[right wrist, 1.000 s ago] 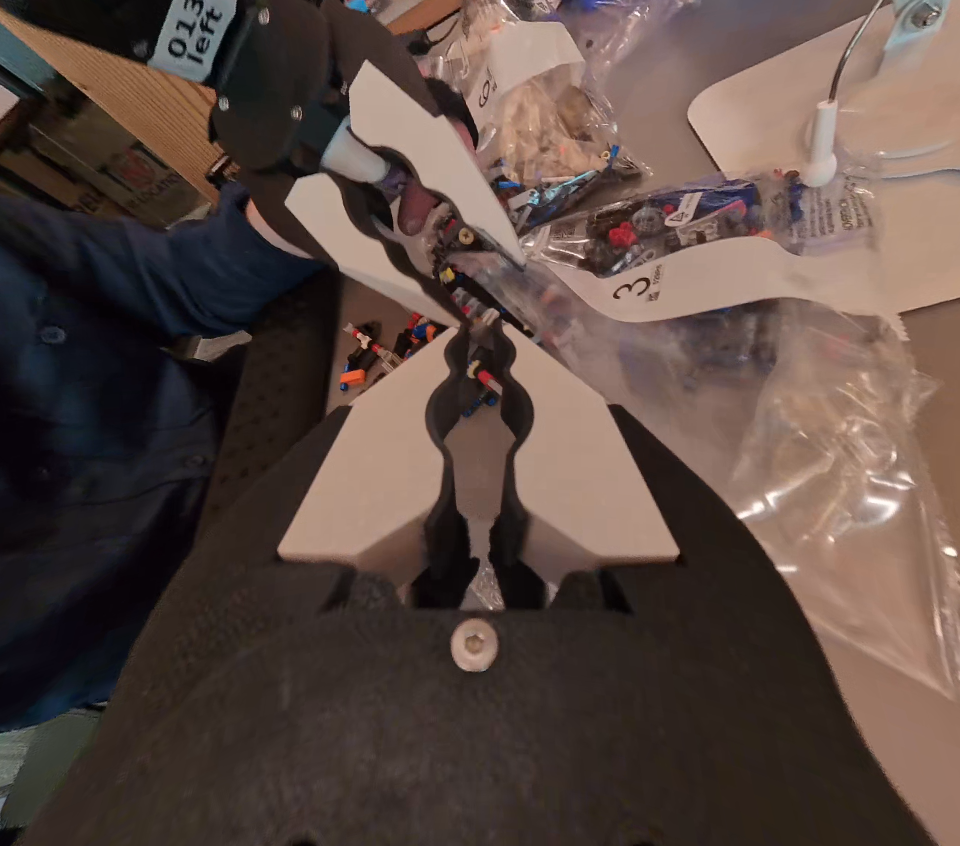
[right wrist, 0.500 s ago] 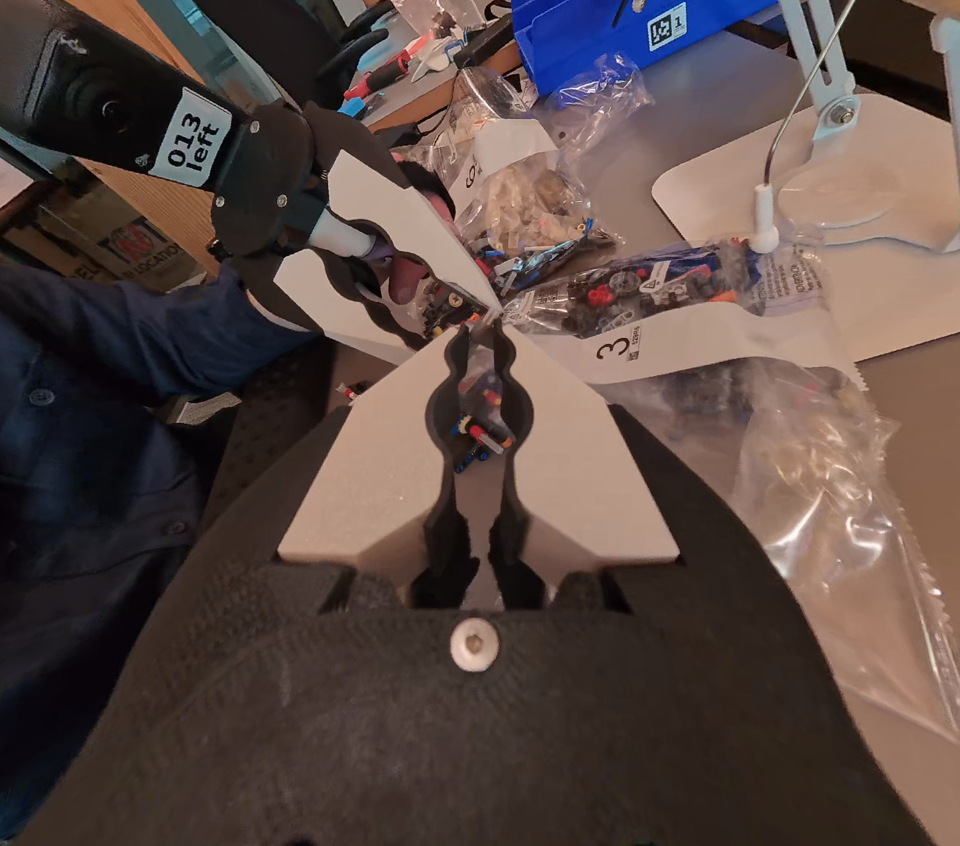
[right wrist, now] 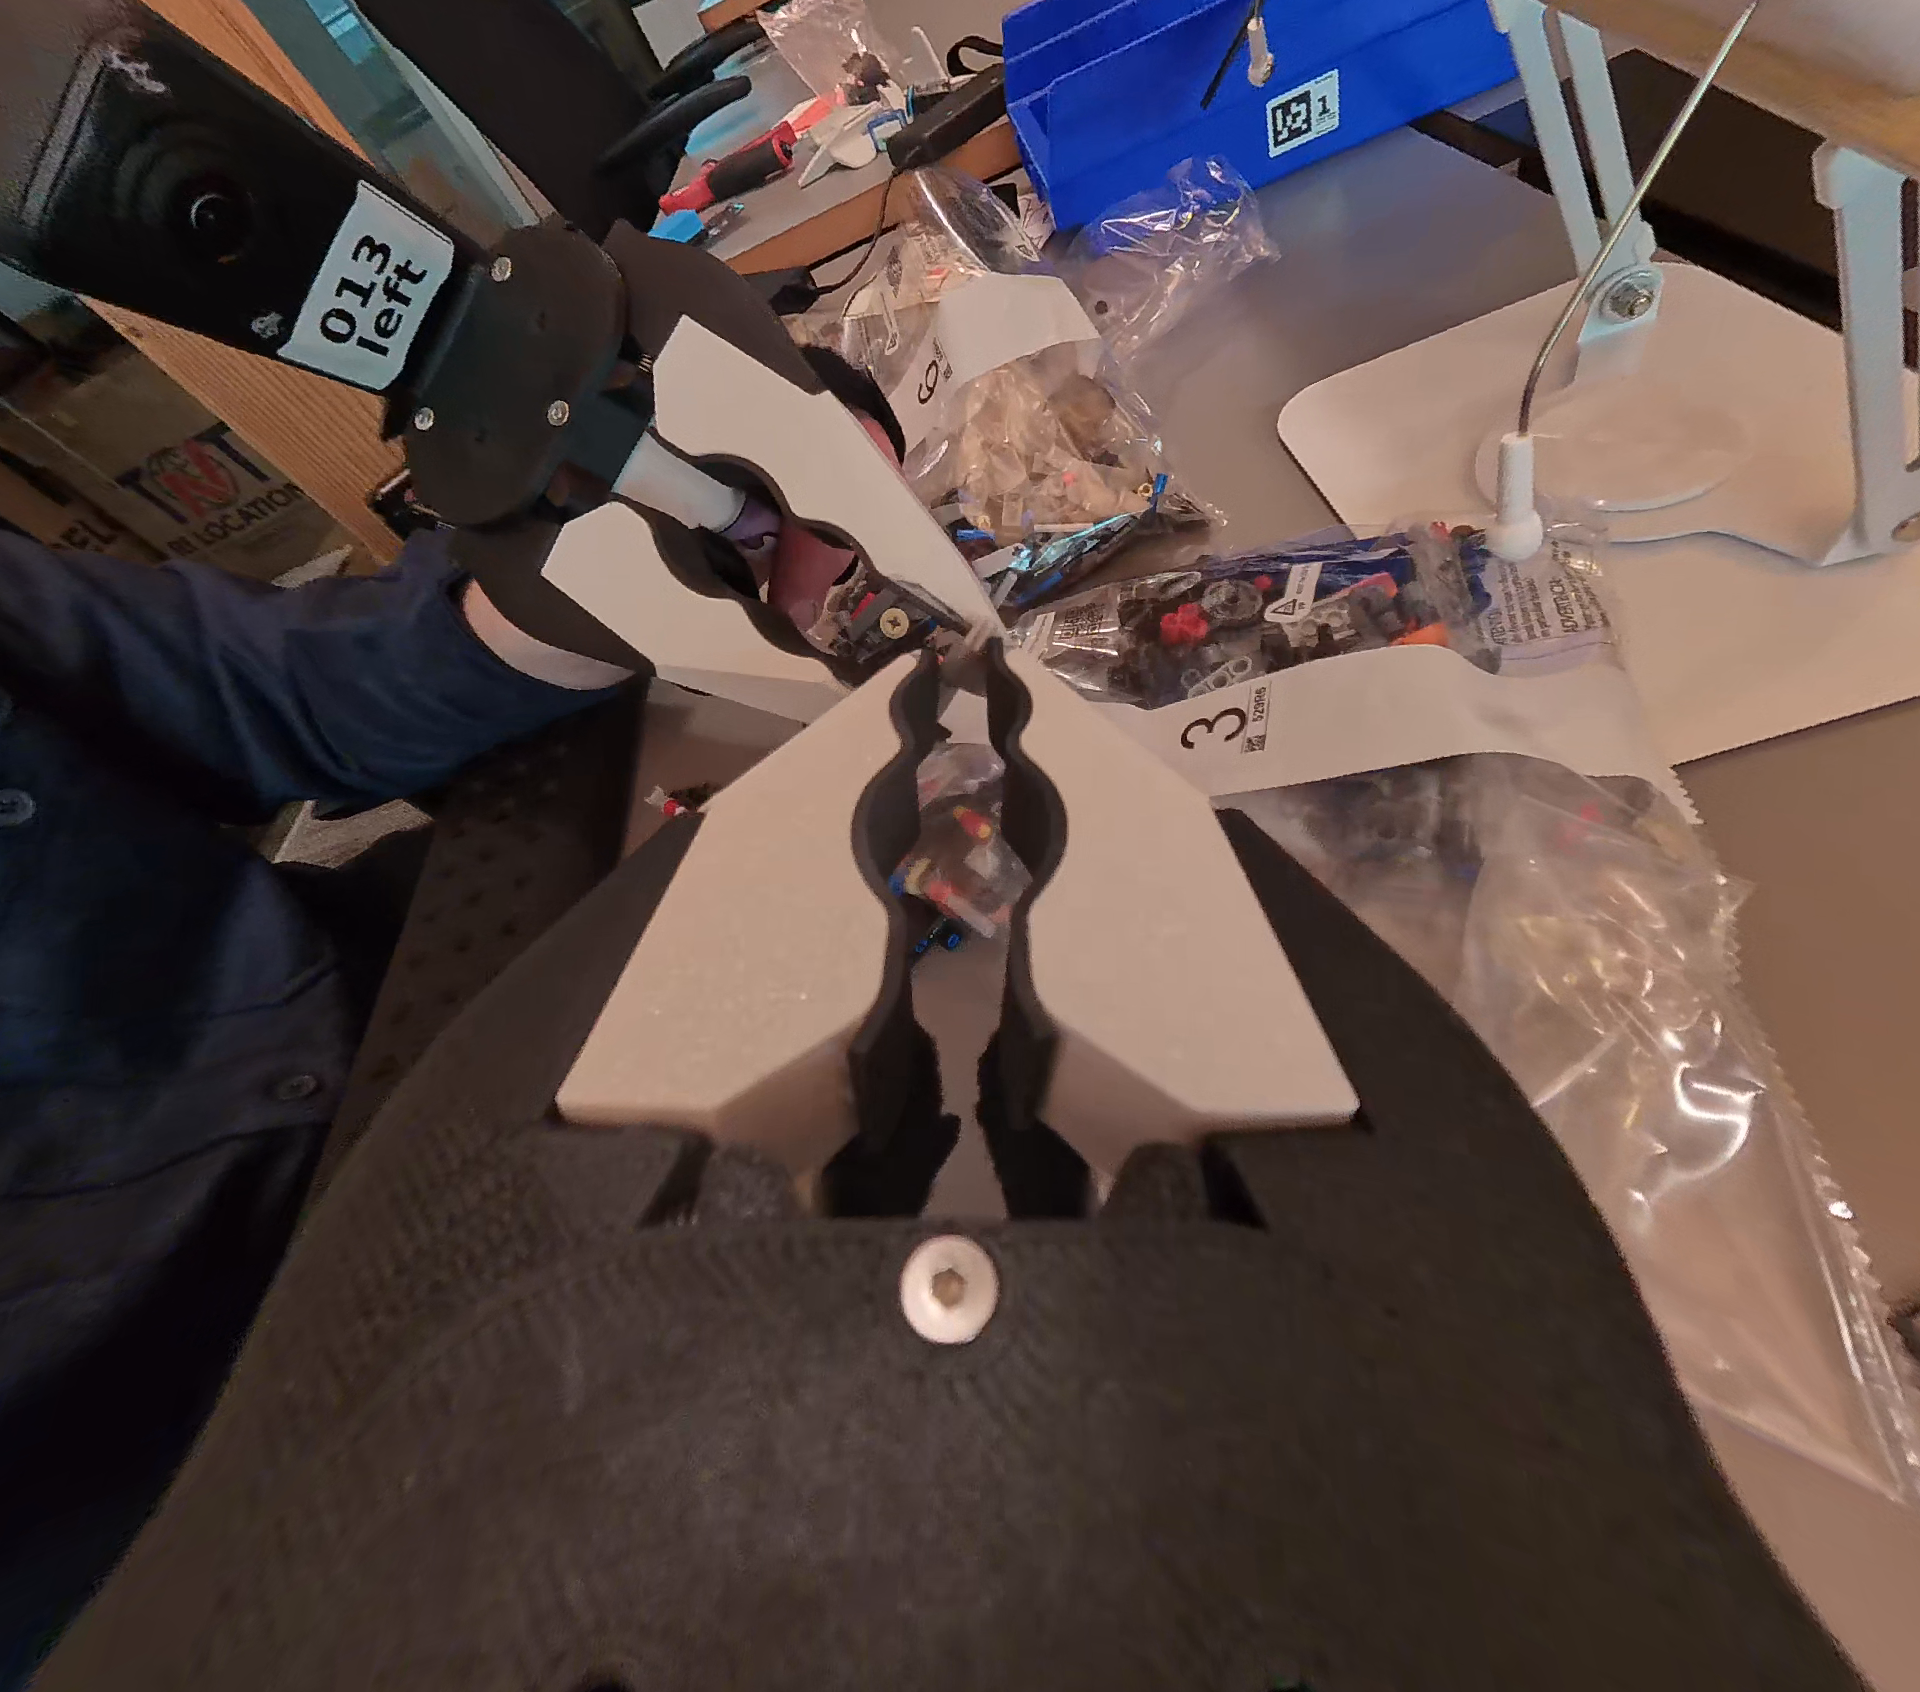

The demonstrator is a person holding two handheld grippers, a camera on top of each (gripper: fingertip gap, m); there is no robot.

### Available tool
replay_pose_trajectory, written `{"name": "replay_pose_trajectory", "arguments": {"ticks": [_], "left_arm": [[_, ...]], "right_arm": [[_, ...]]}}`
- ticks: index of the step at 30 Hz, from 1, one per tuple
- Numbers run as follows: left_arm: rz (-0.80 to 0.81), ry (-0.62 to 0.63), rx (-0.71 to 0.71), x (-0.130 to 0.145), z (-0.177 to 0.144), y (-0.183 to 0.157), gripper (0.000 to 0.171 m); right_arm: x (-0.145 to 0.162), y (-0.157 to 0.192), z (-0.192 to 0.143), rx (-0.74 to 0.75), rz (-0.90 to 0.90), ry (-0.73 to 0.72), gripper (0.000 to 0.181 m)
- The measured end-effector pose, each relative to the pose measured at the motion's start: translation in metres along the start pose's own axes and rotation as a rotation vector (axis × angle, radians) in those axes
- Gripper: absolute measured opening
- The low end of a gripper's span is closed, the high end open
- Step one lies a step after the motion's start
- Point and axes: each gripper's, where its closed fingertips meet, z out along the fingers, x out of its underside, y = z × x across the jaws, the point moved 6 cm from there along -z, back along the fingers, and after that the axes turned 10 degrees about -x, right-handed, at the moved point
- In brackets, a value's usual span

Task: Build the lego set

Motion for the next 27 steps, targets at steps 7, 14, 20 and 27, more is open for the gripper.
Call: {"name": "replay_pose_trajectory", "arguments": {"ticks": [7, 14, 20, 27], "left_arm": [[0.023, 0.012, -0.011, 0.0, -0.001, 0.0, 0.014], [0.046, 0.033, -0.034, 0.0, -0.004, 0.002, 0.006], [0.082, 0.015, -0.048, -0.004, -0.006, 0.001, 0.005], [-0.2, -0.064, 0.126, -0.001, -0.014, 0.016, 0.005]], "right_arm": [[0.0, 0.001, 0.002, 0.019, -0.005, 0.002, 0.005], [0.0, 0.003, 0.004, 0.025, -0.009, 0.003, 0.005], [-0.002, 0.006, 0.002, 0.014, -0.022, 0.001, 0.004], [-0.002, 0.009, -0.005, 0.075, -0.135, 0.078, 0.003]]}}
